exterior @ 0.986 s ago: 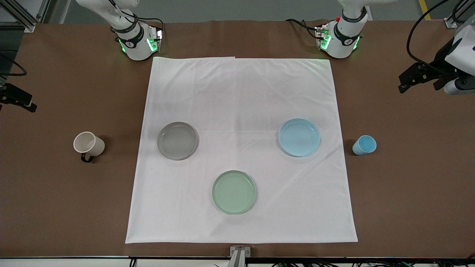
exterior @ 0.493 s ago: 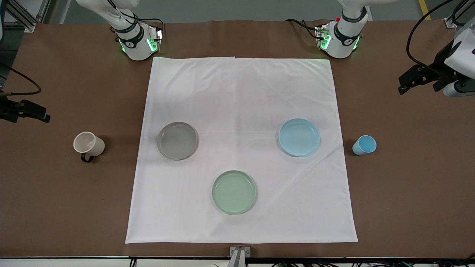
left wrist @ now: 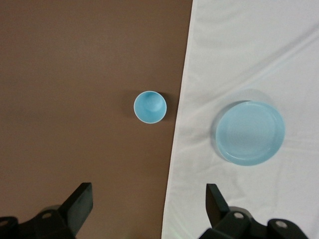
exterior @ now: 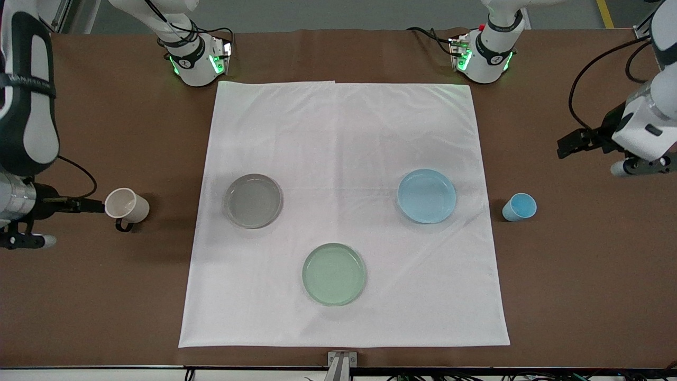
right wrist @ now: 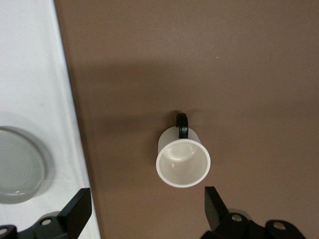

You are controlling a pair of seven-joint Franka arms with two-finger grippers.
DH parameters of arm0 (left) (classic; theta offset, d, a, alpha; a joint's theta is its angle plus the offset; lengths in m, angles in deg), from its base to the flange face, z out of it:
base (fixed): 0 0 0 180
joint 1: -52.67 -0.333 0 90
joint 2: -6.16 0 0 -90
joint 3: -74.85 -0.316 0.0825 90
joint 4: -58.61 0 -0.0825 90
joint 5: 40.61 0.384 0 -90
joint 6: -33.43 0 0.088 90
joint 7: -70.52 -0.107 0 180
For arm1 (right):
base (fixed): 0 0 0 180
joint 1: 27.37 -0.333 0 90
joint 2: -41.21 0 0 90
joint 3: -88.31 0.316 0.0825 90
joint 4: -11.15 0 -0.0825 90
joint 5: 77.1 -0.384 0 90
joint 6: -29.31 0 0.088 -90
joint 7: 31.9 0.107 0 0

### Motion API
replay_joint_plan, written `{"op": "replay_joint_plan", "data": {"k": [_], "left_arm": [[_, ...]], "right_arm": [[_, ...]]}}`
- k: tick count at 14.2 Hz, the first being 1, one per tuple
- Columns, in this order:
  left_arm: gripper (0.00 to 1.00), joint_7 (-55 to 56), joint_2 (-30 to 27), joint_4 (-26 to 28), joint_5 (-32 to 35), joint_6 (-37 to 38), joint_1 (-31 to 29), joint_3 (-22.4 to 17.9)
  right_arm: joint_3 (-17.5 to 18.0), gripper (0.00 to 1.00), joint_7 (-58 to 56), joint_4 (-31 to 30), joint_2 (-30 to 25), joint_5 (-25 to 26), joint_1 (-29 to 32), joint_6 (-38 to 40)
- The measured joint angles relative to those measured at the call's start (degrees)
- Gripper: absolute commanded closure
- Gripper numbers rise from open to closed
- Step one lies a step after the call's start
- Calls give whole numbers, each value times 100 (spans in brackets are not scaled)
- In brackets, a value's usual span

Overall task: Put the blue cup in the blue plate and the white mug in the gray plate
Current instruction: 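Reach the right gripper to the white mug while the left gripper reaches the blue cup, then grasp the mug handle with the right gripper while the left gripper grasps the cup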

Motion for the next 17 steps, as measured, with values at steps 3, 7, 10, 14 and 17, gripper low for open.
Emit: {"op": "replay_joint_plan", "data": {"k": [3,7,10,14,17], "left_arm": [[0,-29,136,989,0,-1185,-141,-2],[2,-37,245,2132,0,-2722,-362,-4],[6,-161,516,2587,1,-3581,-561,-5],[17,-209,981,2725,1,-4067,-595,-1],[32,-218,1186,2728,1,-4164,-593,3]], "right_arm": [[-4,0,-293,-695,391,-1,145,-1284],[12,0,-320,-1388,478,-1,143,-2293],[5,0,-492,-1474,532,-1,149,-2611],[-12,2,-965,-1486,683,-1,252,-2905],[-14,19,-1016,-1546,735,-1,277,-2915]]}}
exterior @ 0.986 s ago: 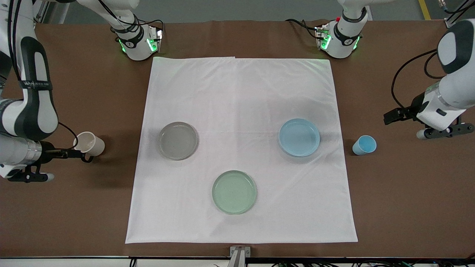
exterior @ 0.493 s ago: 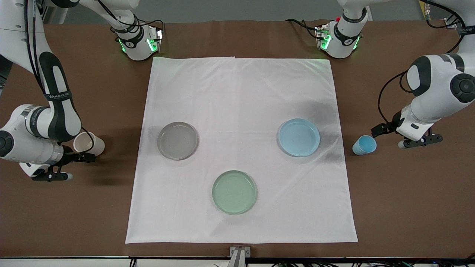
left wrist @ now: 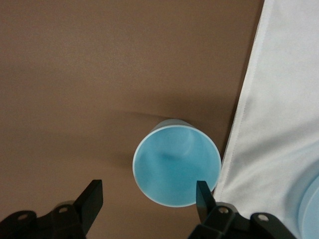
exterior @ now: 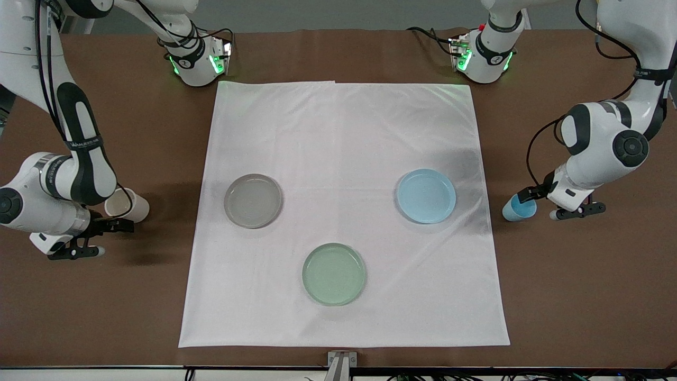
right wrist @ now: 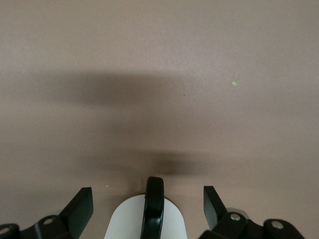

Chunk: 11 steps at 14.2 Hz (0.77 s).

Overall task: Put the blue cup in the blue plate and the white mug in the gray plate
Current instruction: 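Grasp the mug handle with the right gripper while the left gripper grasps the cup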

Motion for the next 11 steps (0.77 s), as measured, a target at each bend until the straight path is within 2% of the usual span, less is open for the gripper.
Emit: {"op": "replay_joint_plan", "data": {"k": [2,4,5,6,11], "left_arm": [[40,0,89,3,0,-122,-26,-2],[64,-3,236,12,0,-354,-111,-3],[83,-6,322,12,0,-456,-142,-3],[98,-7,391,12,0,-522,-155,-3],[100,-7,430,-42,0,-581,-145,70]], "right_arm": [[-1,27,-3,-45,5,0,1,-1],[-8,35,-4,-61,5,0,11,0],[-13,39,-5,-62,5,0,19,0],[-18,42,-5,-63,5,0,26,0],[-21,57,-12,-89,6,0,93,0]]}}
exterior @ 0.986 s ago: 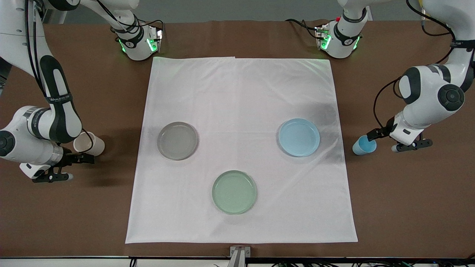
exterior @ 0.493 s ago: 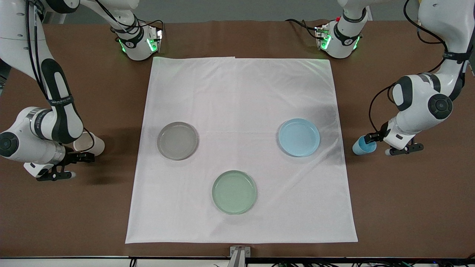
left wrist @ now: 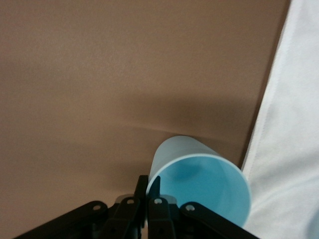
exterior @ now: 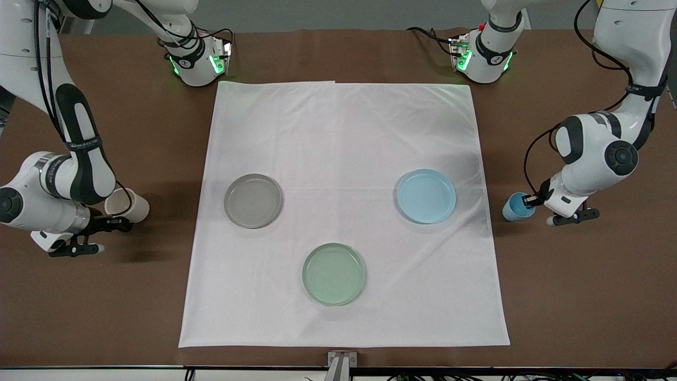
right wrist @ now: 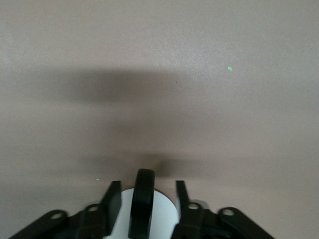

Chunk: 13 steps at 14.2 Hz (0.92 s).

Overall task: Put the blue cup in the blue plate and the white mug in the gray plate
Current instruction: 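Grasp the mug handle with the right gripper while the left gripper grasps the cup, then lower the blue cup onto the blue plate with the left gripper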

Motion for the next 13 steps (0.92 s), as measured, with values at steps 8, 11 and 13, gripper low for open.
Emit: {"op": "replay_joint_plan", "data": {"k": [8,11,13], "left_arm": [[100,2055,-744,-210,0,954,74,1622],[100,2902,-545,-201,0,917,311,2015],[100,3095,-313,-198,0,789,483,2024]], "right_arm": [[7,77,-10,-30,0,0,6,0],[12,82,-11,-29,0,-1,6,-1],[18,85,-12,-19,-2,-1,5,-1]]}}
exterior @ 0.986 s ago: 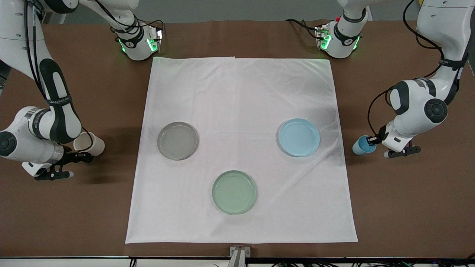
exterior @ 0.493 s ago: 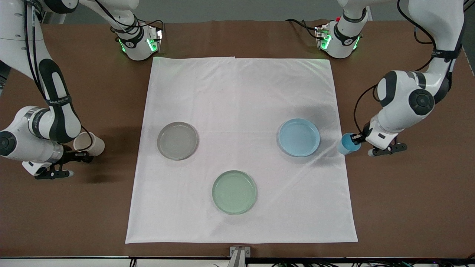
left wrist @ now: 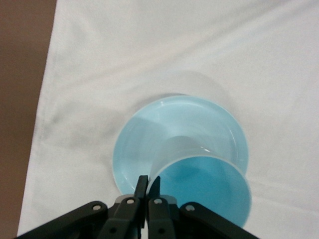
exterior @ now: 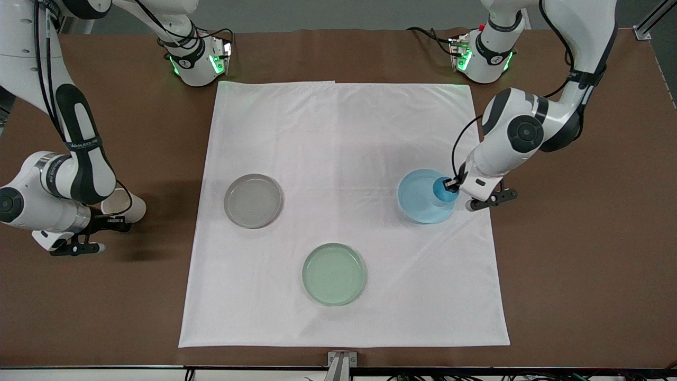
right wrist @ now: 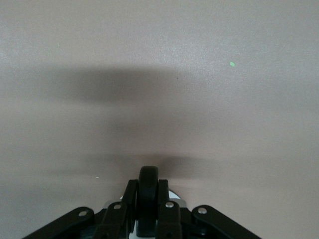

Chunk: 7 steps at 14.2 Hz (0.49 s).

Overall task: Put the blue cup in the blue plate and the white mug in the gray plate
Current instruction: 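Lower the blue cup onto the blue plate with the left gripper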

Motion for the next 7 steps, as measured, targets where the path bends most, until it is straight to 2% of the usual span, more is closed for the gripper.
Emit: {"op": "replay_joint_plan", "data": {"k": [2,3,4,6,7], "left_arm": [[98,10,252,2,0,-185,9,-9],[89,10,366,0,0,-244,-1,-15],[71,10,470,-3,0,-285,-13,-16],[9,10,603,-17,0,-331,-24,-17],[0,10,625,-45,0,-338,-29,-17]], "right_arm": [[21,88,0,72,-20,0,-12,185],[39,88,0,177,-64,0,-38,474],[54,89,0,321,-149,0,-92,858],[72,89,131,592,-419,-3,-283,1556],[79,89,324,659,-583,-5,-431,1807]]}}
